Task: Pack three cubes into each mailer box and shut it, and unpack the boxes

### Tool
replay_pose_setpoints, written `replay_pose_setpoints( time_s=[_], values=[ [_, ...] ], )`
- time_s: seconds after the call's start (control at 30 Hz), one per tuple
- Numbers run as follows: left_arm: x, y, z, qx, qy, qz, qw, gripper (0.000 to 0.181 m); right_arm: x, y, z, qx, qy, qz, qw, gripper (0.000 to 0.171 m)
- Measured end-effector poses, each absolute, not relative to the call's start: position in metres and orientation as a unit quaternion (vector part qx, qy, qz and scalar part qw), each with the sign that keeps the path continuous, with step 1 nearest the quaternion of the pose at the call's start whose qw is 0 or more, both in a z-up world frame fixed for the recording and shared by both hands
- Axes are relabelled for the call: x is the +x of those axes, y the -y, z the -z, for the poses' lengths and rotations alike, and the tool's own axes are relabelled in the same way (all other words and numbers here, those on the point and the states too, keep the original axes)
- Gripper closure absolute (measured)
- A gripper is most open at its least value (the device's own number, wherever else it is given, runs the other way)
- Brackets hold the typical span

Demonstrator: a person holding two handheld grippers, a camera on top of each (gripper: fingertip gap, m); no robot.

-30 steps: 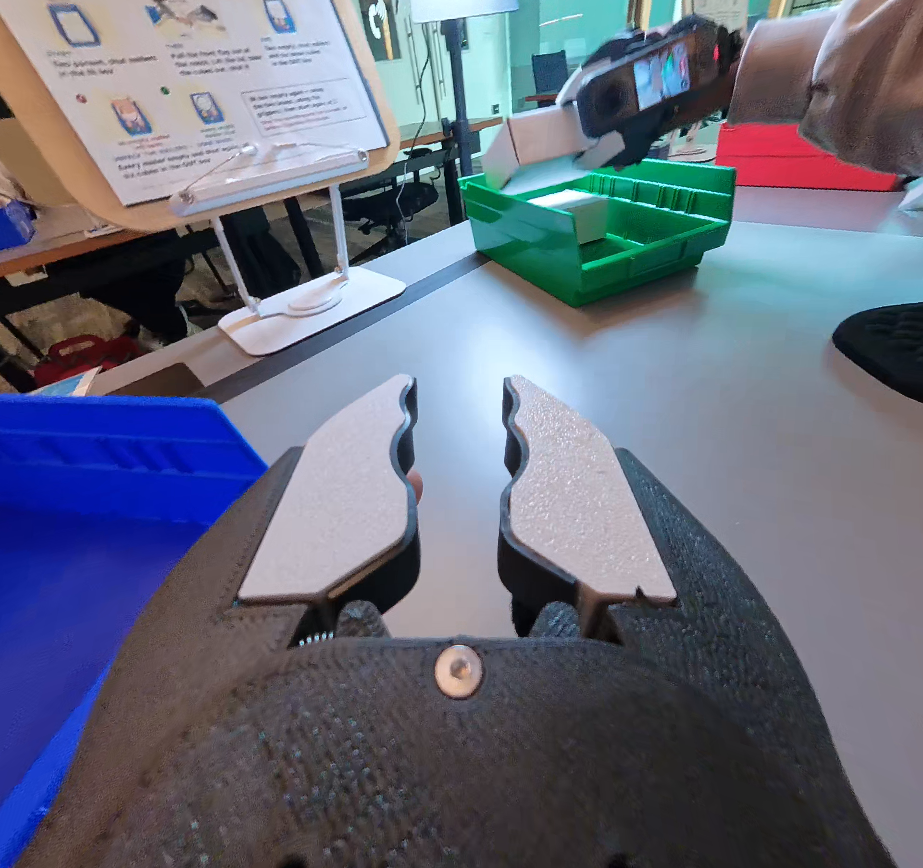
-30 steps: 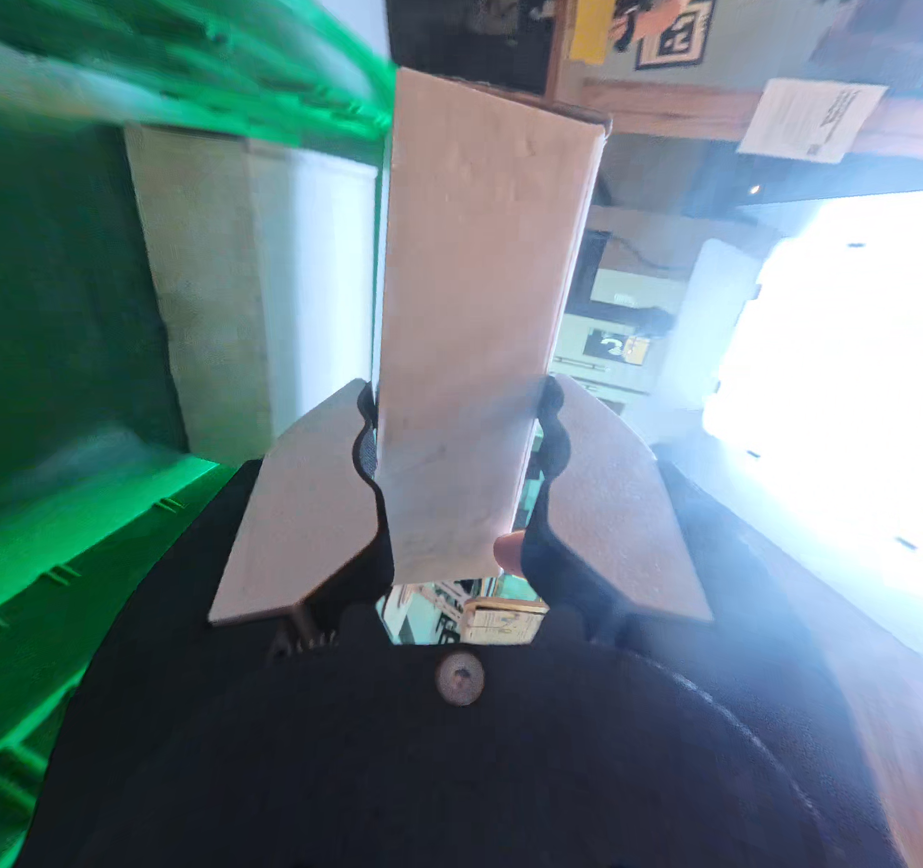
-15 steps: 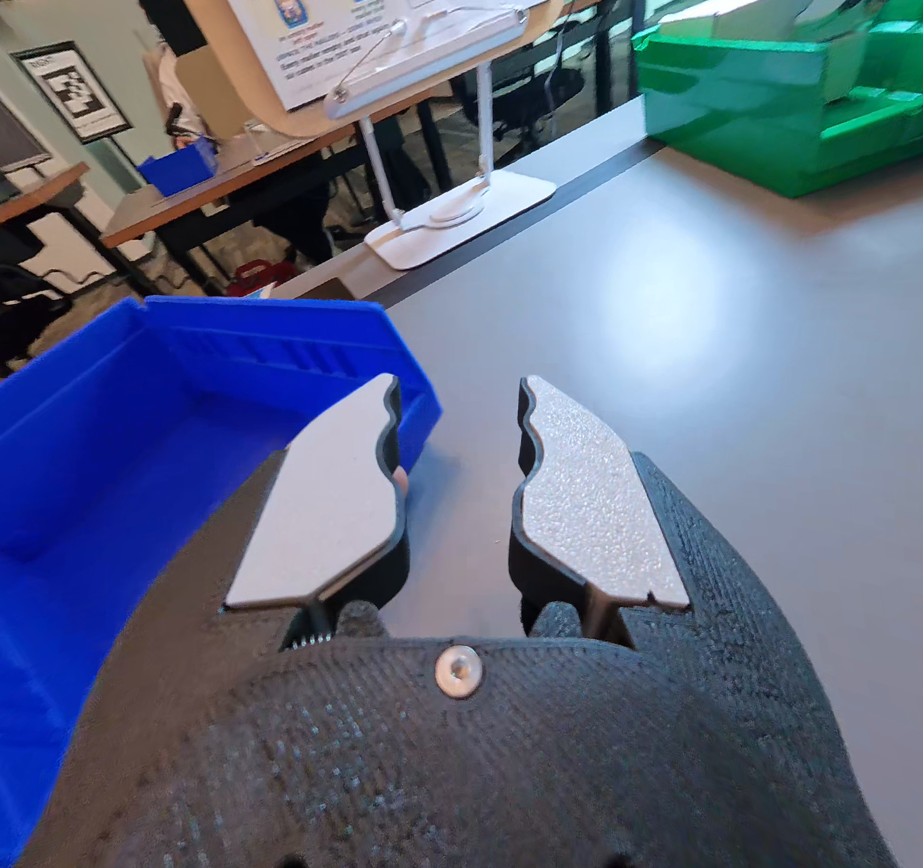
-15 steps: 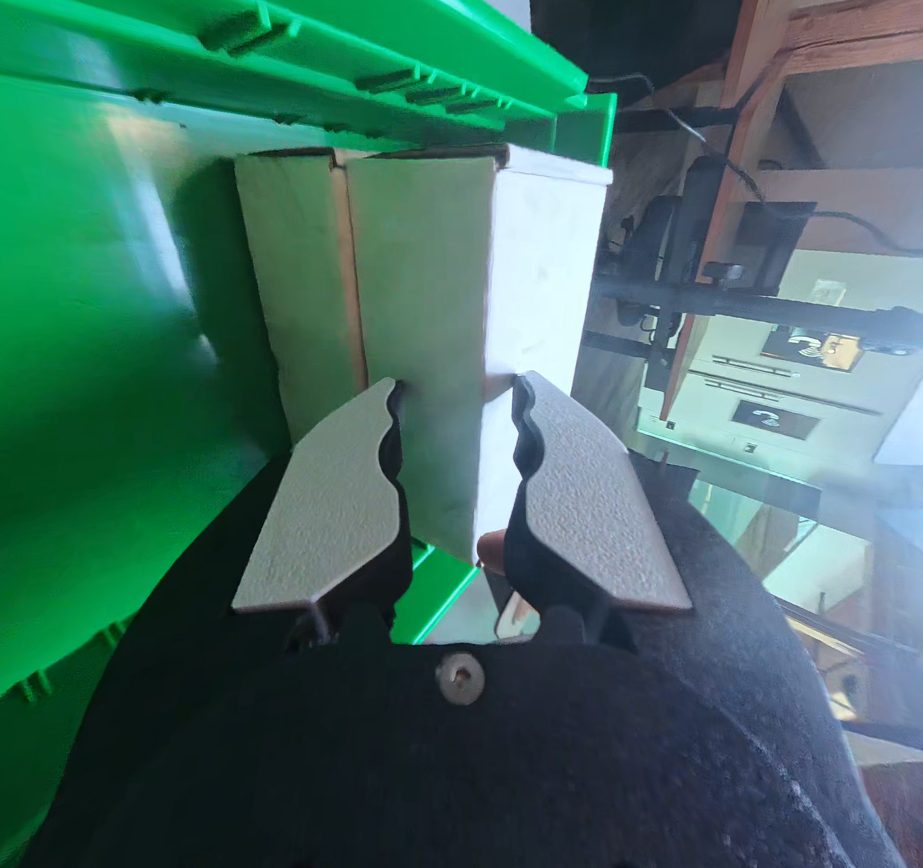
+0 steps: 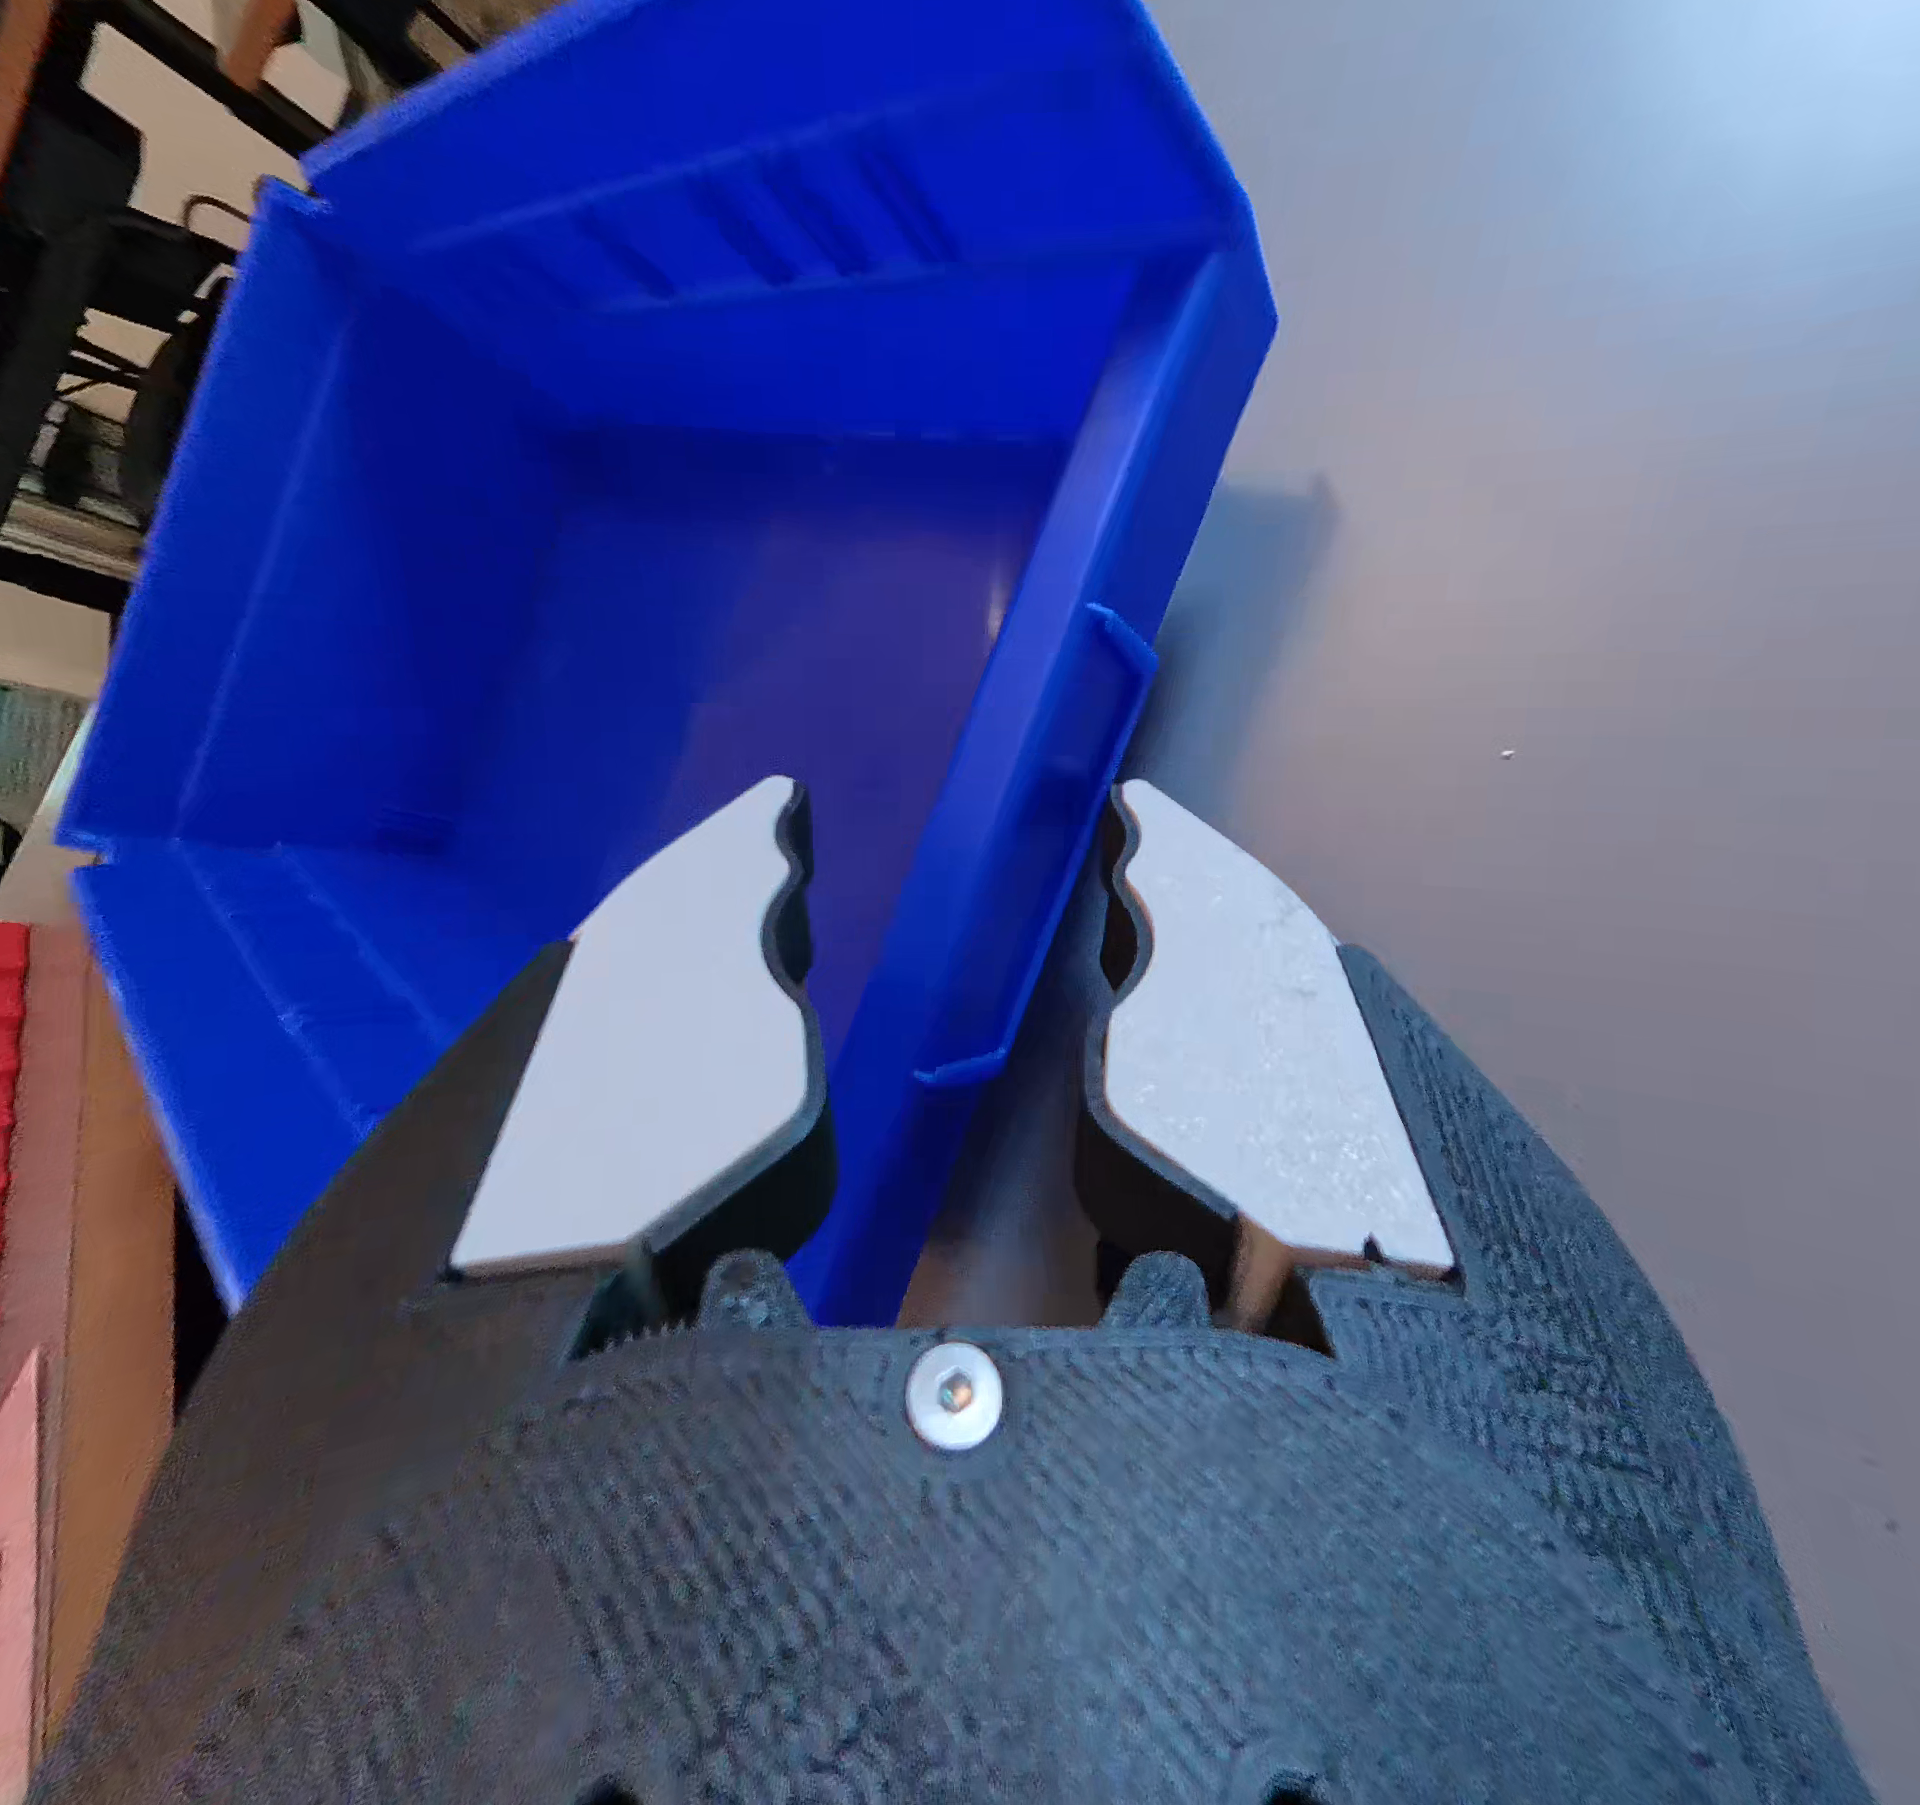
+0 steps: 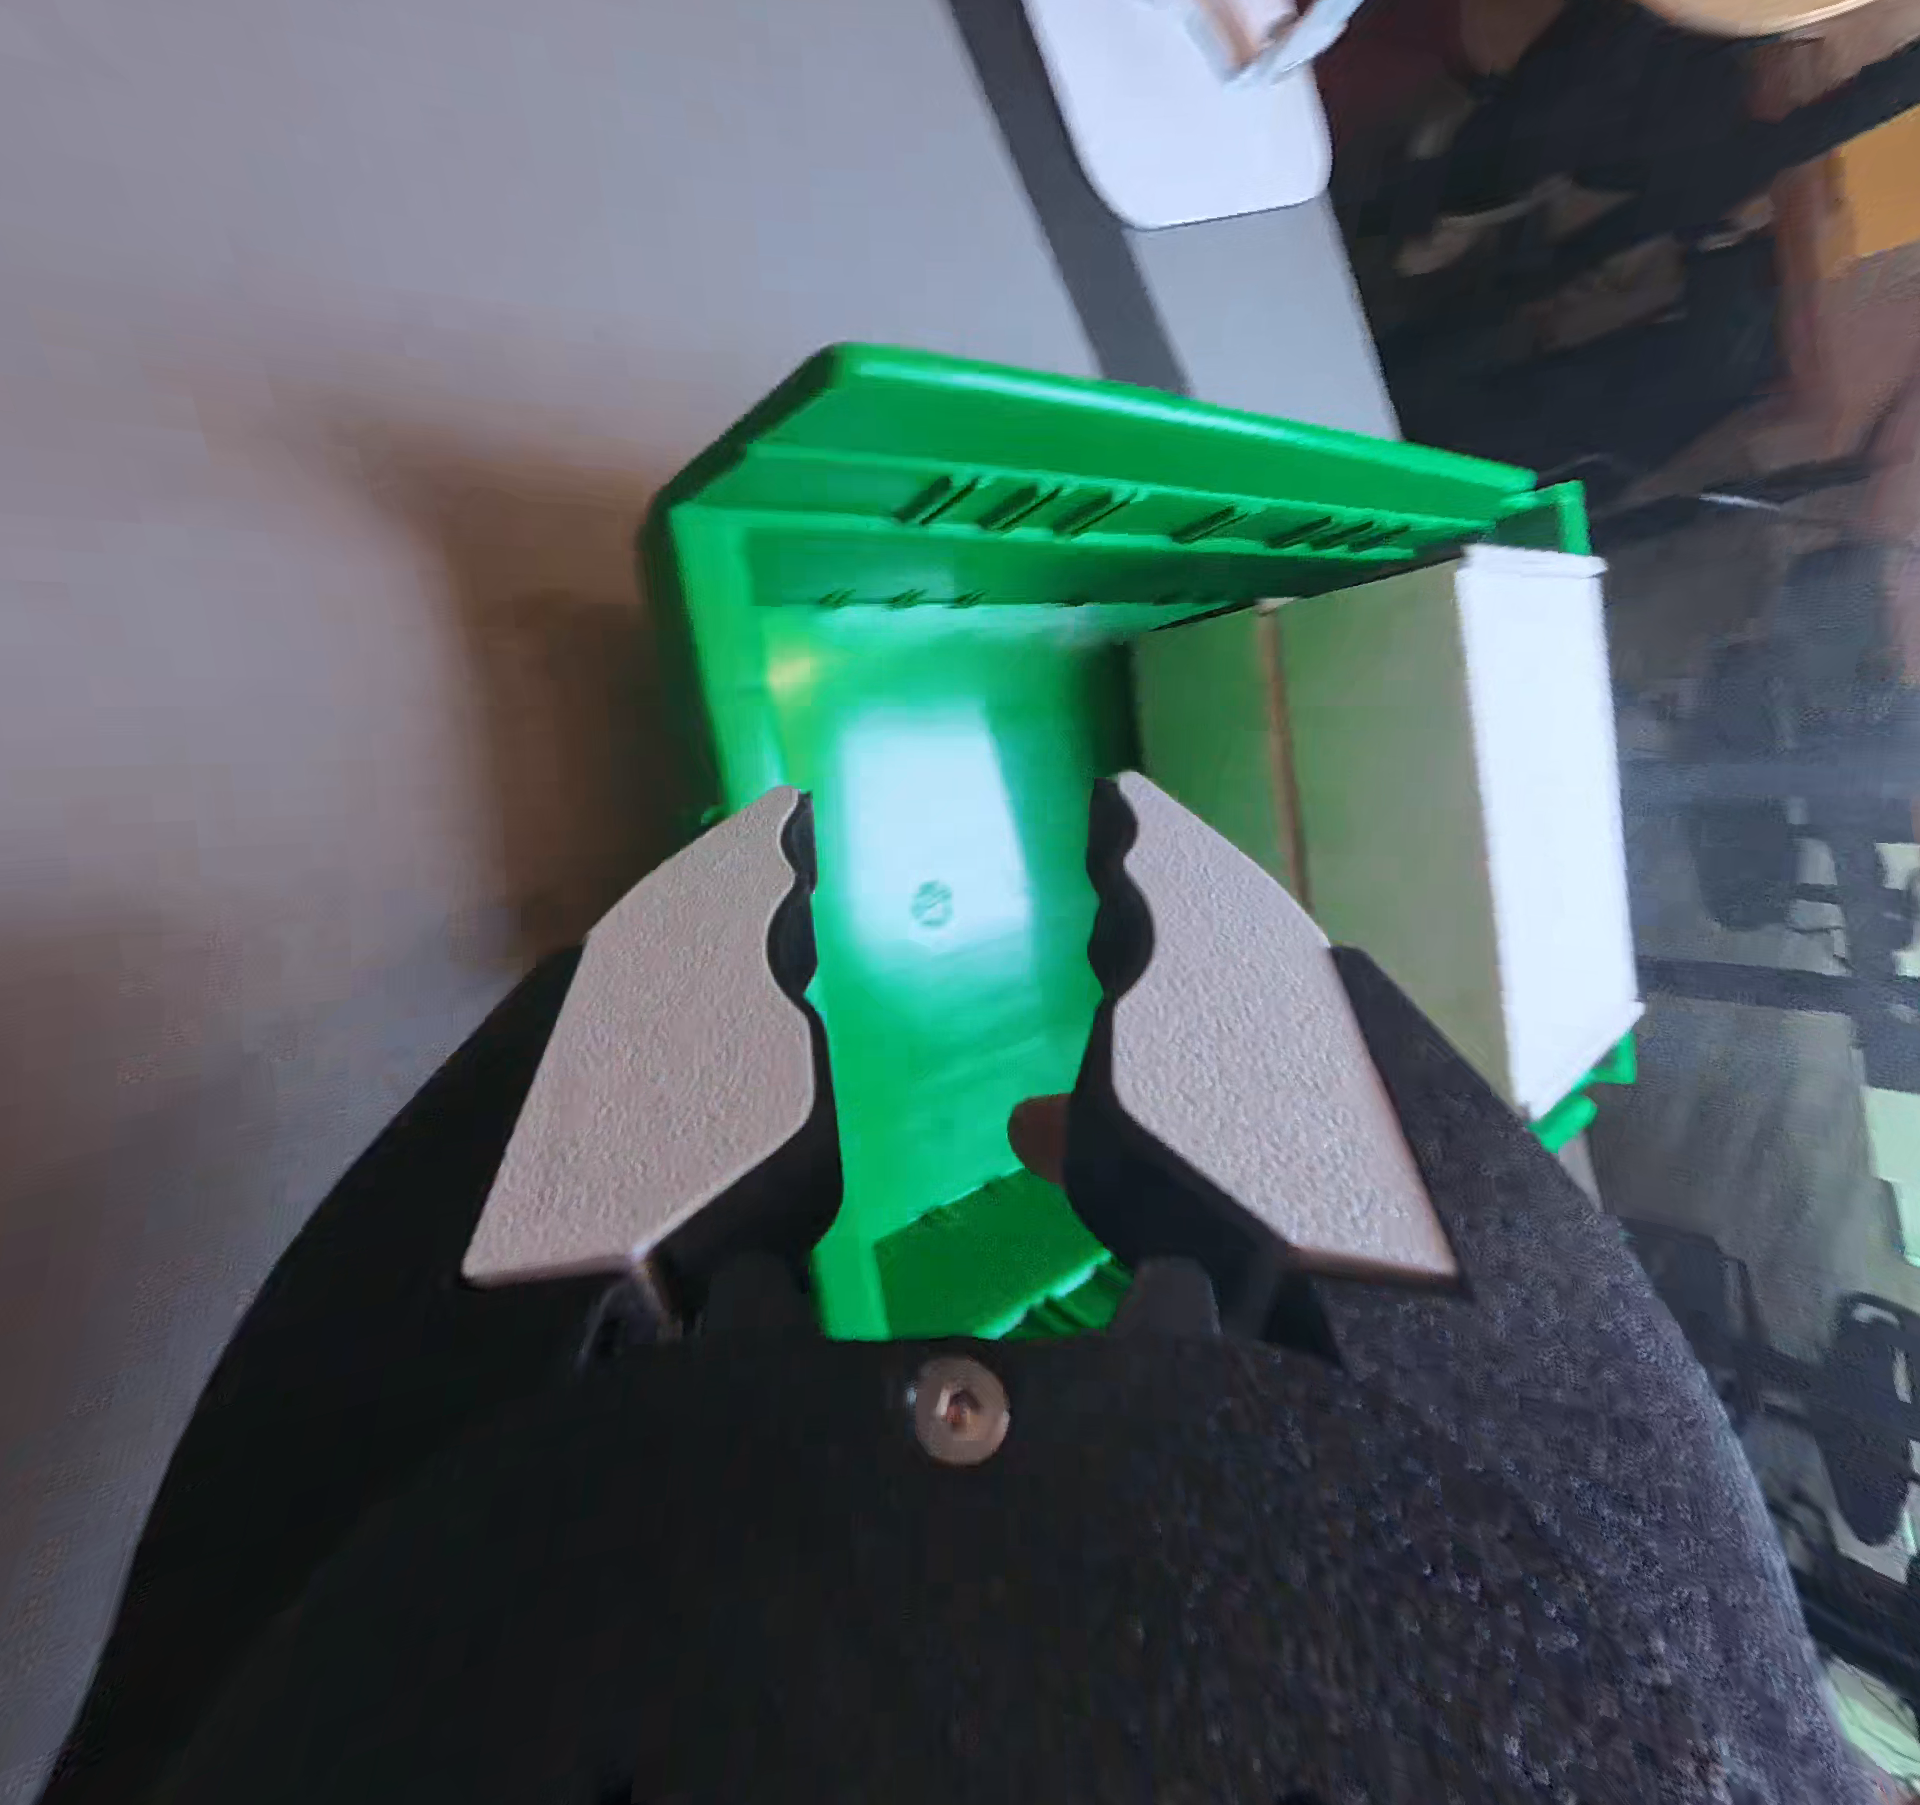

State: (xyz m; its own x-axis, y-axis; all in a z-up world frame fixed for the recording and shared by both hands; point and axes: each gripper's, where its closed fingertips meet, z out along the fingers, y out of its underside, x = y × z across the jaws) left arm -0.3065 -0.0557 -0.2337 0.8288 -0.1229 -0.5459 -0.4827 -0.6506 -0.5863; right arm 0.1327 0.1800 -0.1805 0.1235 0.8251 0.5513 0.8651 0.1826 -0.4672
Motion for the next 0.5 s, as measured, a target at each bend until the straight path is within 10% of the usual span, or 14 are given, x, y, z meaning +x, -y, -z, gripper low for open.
replay_pose_setpoints(
  time_s=[0.5],
  values=[
    [-0.181,0.024,0.241,-0.779,-0.441,-0.197,0.399,0.149,0.139,-0.161,0.241,-0.598,0.763,0.133,0.206,0.126]
  ],
)
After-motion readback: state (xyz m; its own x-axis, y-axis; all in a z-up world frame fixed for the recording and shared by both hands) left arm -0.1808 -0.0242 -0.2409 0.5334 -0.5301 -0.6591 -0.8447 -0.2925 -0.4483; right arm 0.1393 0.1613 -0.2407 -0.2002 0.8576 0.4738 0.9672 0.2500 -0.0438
